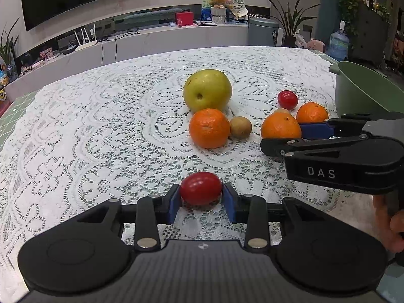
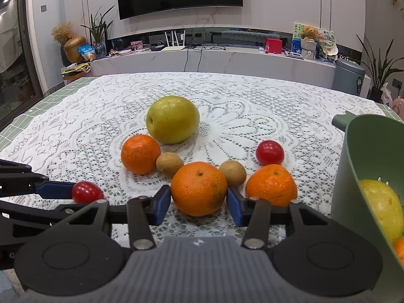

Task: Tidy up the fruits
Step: 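Carry the tomato with the left tool while the right tool carries the orange over the colander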

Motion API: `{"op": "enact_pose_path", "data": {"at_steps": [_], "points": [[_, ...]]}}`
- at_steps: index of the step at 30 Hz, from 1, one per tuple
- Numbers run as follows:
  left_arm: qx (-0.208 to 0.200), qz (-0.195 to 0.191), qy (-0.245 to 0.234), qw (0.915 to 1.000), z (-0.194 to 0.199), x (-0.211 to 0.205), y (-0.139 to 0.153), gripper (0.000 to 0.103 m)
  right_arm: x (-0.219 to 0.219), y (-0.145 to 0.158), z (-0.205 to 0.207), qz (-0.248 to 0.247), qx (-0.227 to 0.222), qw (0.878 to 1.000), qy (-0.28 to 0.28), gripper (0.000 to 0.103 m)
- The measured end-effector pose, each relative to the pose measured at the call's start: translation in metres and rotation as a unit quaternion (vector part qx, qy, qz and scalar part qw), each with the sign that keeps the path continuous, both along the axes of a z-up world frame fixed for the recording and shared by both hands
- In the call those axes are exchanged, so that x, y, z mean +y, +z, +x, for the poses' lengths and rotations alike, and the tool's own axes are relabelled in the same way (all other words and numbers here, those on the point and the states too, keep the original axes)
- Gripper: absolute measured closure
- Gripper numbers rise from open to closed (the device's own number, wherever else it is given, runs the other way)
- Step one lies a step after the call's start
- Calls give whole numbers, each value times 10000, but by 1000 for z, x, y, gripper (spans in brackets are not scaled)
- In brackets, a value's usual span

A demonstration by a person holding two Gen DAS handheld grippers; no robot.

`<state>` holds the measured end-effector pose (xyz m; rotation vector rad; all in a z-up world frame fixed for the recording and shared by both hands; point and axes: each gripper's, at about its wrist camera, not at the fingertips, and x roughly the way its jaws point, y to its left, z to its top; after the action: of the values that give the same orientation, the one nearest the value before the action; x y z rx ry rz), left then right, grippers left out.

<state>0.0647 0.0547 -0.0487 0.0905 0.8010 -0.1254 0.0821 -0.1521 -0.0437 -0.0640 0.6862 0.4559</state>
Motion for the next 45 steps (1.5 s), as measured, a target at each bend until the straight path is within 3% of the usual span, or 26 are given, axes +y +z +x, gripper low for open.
{"op": "enact_pose_path", "data": {"at_steps": [9, 16, 23, 34, 45], "points": [[-8, -31, 96, 9999, -2, 2, 1, 63, -3, 10, -11, 8, -160, 9999, 44, 58], [18, -484, 322, 9983, -9, 15, 13, 63, -11, 27, -29, 24, -312, 9994, 130, 58], [-70, -783, 254, 9966, -15, 8, 32, 63, -33, 54, -50, 83, -555, 9984, 101, 58], [-426, -713, -475, 9954, -18, -43, 73, 63, -81, 89, -68, -165, -657, 9974, -257, 58], [-552, -747, -1402, 9857, 8, -111, 104, 63, -154, 99, -43, -799, -74, 9898, -1177, 58]]}}
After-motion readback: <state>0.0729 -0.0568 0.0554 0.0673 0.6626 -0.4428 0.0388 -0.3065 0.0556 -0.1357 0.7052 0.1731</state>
